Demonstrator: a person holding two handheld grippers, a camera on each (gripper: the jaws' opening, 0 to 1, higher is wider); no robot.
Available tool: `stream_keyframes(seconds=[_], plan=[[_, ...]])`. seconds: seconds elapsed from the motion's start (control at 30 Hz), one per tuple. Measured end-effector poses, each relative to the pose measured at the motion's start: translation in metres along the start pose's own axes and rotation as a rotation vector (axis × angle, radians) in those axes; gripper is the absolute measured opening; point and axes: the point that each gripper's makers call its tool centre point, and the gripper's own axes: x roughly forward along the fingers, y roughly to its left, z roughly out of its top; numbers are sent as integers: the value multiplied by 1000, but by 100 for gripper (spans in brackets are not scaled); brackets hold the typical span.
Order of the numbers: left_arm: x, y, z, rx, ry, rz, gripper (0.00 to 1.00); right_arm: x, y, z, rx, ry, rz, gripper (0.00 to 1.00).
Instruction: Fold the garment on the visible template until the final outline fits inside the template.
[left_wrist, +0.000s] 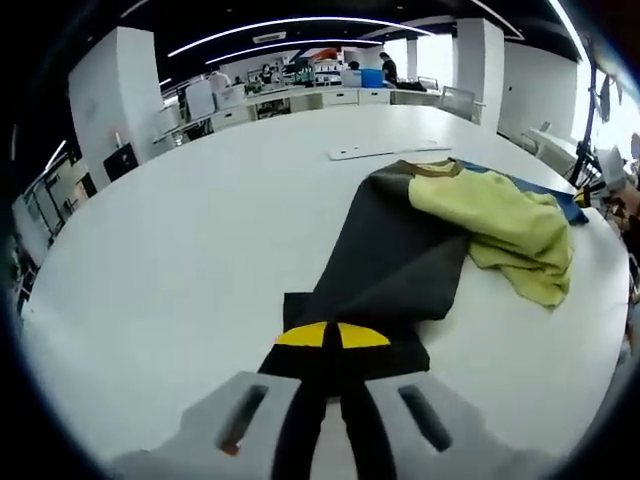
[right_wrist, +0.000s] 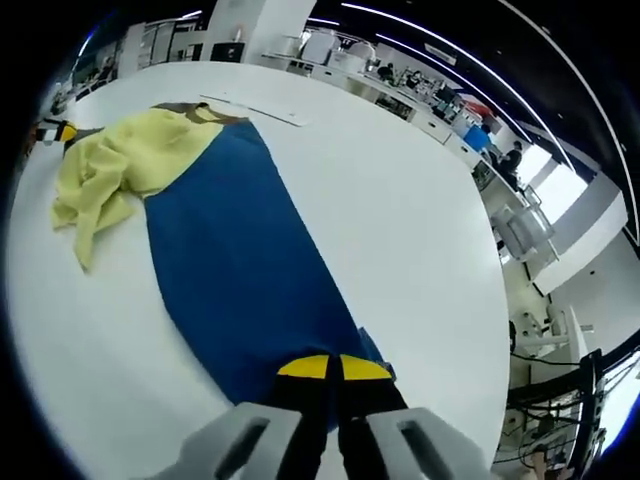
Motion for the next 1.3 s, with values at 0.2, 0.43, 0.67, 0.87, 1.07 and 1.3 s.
stream_keyframes(seconds=[0.2, 0.43, 0.67, 0.87, 1.07, 1.3], plan=[[3, 12, -3, 35, 18, 14, 0, 6, -9, 2, -7, 6, -1, 0], [7, 26, -3, 5, 23, 24, 0, 11, -19, 1, 1, 19, -11, 0], [11, 44, -5, 1, 39, 46, 0, 15, -27, 1, -7, 31, -18, 0], [13, 55, -3, 19, 47, 60, 0, 17, -35, 2, -11, 41, -25, 0], [15, 64, -3, 24, 55, 80, 0, 18, -37, 0, -10, 50, -27, 0], [15, 71, -2, 23, 53, 83, 0, 18, -44, -2, 10, 51, -34, 0]])
